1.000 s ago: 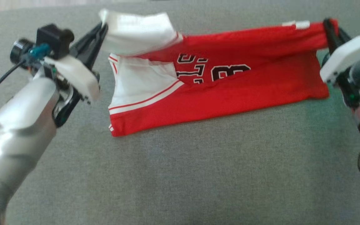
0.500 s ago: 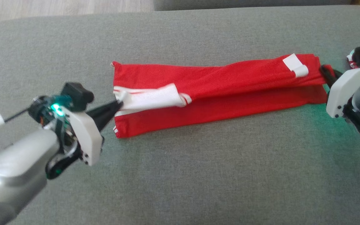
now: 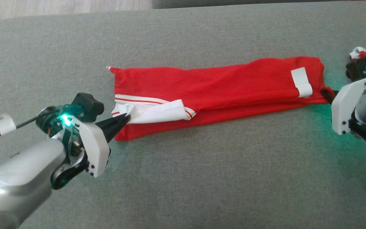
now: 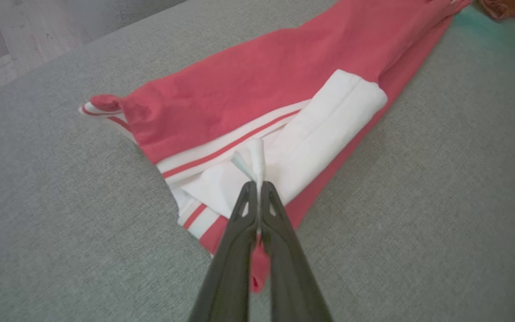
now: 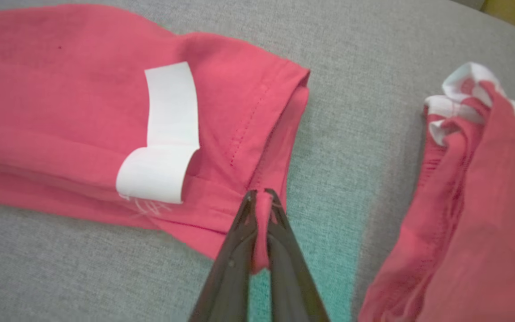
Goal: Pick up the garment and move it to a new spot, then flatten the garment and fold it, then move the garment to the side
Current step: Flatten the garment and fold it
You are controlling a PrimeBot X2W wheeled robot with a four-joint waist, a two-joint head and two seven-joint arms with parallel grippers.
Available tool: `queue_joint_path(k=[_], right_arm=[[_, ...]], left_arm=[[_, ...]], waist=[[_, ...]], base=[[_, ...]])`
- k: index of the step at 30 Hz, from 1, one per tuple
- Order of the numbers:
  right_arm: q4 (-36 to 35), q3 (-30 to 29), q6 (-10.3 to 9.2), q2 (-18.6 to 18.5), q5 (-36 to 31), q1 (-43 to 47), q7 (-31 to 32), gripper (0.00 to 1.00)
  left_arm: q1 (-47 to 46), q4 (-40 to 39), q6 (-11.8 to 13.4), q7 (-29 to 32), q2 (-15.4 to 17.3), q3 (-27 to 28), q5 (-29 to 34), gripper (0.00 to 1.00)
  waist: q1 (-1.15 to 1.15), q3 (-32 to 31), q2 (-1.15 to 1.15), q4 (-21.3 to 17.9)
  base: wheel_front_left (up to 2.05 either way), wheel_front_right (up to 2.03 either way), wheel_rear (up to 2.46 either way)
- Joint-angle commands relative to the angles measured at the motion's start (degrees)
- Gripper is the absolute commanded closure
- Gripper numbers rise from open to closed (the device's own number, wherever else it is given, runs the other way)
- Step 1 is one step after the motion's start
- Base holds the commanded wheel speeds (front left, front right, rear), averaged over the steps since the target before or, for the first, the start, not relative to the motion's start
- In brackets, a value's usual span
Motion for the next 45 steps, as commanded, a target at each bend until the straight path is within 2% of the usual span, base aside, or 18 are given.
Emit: queue_joint_path(k=[1, 2, 3, 4, 9, 13, 14, 18, 21, 24, 26, 29, 33, 36, 38, 41, 45], right_arm=[[-0.59, 0.27, -0.05, -2.18, 1.02, -0.29, 0.05, 1.00], [-0.54, 0.43, -0.05, -2.19, 1.41, -0.46, -0.27, 0.58], [-0.31, 0.42, -0.05, -2.06, 1.97, -0.56, -0.50, 0.00], [-0.26, 0.43, -0.05, -1.87, 2.42, -0.73, -0.95, 0.00], [-0.03, -1.39, -0.05, -0.94, 6.26, -1.59, -4.23, 0.00], [0.21, -6.00, -0.05, 0.38, 10.77, -2.41, -11.22, 0.00], [0.21, -6.00, -0.05, 0.38, 10.77, -2.41, -11.22, 0.00], [-0.54, -9.29, -0.05, 2.22, 13.21, -1.95, -19.81, 0.00], [-0.88, -11.35, -0.05, 3.74, 13.42, -1.38, -26.64, 0.00], [-1.39, -14.89, -0.05, 5.73, 12.36, -0.72, -29.33, 0.00], [-3.04, -20.44, -0.05, 7.01, 9.69, -0.30, -29.54, 0.00], [-6.27, -30.18, -0.05, 10.28, 1.07, 3.85, -29.57, 0.00], [-12.72, -41.63, -0.05, 17.80, -13.02, 12.95, -29.59, 0.00], [-17.86, -48.29, -0.05, 24.23, -22.86, 20.50, -29.59, 0.00], [-19.96, -50.73, -0.05, 27.81, -28.36, 25.20, -29.59, 0.00], [-21.79, -52.90, -0.05, 30.51, -32.90, 30.47, -29.60, 0.00], [-23.59, -53.67, -0.05, 31.40, -35.07, 33.18, -29.60, 0.00]], left_arm=[[-1.52, -0.53, 0.57, 0.15, 1.95, 2.49, -0.96, 1.00], [-1.55, -0.26, 0.88, -0.11, 1.82, 2.69, -1.02, 0.84], [-1.57, 0.06, 1.31, -0.50, 1.69, 2.88, -0.93, 0.39], [-1.53, 0.31, 1.57, -0.86, 1.57, 2.98, -0.83, 0.00], [-1.43, 1.64, 3.91, -4.87, 0.41, 5.04, -0.93, 0.00], [-1.33, 2.95, 7.45, -12.90, -1.19, 8.97, -0.83, 0.00], [-1.33, 2.95, 7.45, -12.90, -1.19, 8.97, -0.83, 0.00], [-0.65, 5.51, 10.93, -22.49, -2.96, 12.49, 0.51, 0.00], [1.11, 6.30, 12.91, -25.70, -5.15, 17.52, -0.26, 0.00], [3.99, 3.43, 15.11, -26.06, -7.49, 26.22, 3.27, 0.00], [7.70, 0.84, 16.17, -26.08, -9.26, 31.88, 7.49, 0.00], [14.24, -2.79, 16.97, -26.09, -12.66, 39.51, 13.39, 0.00], [23.16, -6.50, 15.95, -26.10, -18.86, 49.35, 19.07, 0.00], [28.73, -6.34, 14.16, -26.10, -22.50, 53.62, 23.92, 0.00], [31.60, -5.19, 12.58, -26.10, -24.92, 55.64, 26.18, 0.00], [34.60, -3.91, 10.58, -26.10, -28.02, 58.21, 29.66, 0.00], [36.35, -3.25, 8.06, -26.11, -30.99, 61.81, 33.33, 0.00]], waist=[[0.00, -0.01, 0.00, -0.11], [0.00, -0.03, 0.00, -0.20], [0.00, -0.09, 0.00, -0.34], [0.00, -0.16, 0.00, -0.47], [0.00, -1.28, 0.00, -1.04], [0.00, -2.88, 0.00, -1.39], [0.00, -2.88, 0.00, -1.39], [0.00, -4.73, 0.00, -1.55], [0.00, -6.12, 0.00, -1.74], [0.00, -7.14, 0.00, -1.69], [0.00, -7.67, 0.00, -1.70], [0.00, -8.64, 0.00, -1.79], [0.00, -9.86, 0.00, -1.82], [0.00, -10.58, 0.00, -1.86], [0.00, -10.96, 0.00, -1.91], [0.00, -11.30, 0.00, -1.84], [0.00, -10.78, 0.00, -1.89]], base=[[0.00, 0.00, 0.00], [0.00, 0.00, 0.00], [0.00, 0.00, 0.00], [0.00, 0.00, 0.00], [0.00, 0.00, 0.00], [0.00, 0.00, 0.00], [0.00, 0.00, 0.00], [0.00, 0.00, 0.00], [0.00, 0.00, 0.00], [0.00, 0.00, 0.00], [0.00, 0.00, 0.00], [0.00, 0.00, 0.00], [0.00, 0.00, 0.00], [0.00, 0.00, 0.00], [0.00, 0.00, 0.00], [0.00, 0.00, 0.00], [0.00, 0.00, 0.00]])
